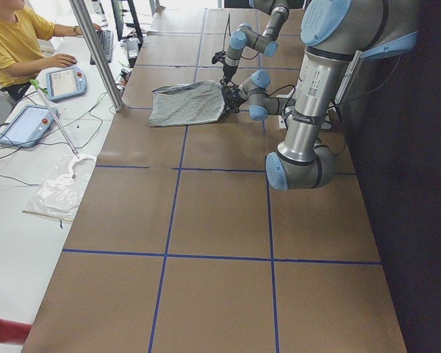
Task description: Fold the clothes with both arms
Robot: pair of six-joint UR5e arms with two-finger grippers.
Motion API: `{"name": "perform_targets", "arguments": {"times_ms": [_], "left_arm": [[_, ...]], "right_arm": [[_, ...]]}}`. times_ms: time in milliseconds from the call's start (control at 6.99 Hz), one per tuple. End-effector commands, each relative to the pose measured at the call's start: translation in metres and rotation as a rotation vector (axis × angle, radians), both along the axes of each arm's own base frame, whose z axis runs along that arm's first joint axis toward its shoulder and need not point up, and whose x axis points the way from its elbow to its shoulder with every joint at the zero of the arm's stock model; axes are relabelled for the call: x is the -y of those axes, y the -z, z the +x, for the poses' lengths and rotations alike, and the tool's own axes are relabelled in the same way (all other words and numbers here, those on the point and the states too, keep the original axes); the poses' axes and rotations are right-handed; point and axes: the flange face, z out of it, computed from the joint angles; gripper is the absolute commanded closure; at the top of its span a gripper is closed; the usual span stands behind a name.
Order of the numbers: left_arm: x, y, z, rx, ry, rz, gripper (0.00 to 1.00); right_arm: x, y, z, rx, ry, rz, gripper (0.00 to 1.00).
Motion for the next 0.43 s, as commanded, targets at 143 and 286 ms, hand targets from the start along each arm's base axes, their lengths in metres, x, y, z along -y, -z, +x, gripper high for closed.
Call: {"name": "perform_targets", "arguments": {"times_ms": [143,286], "left_arm": [[-0.017,0.053,-0.049,-0.069,-0.054,0.015,1.0],[-0.034,0.088,-0.087,-0.057,-0.091,0.0,1.0]], "right_arm": [[-0.046,0.081,0.079,0.033,-0.017,-0.004,1.0],[-0.067,0.101,0.102,0.052,-0.011,-0.01,1.0]]}}
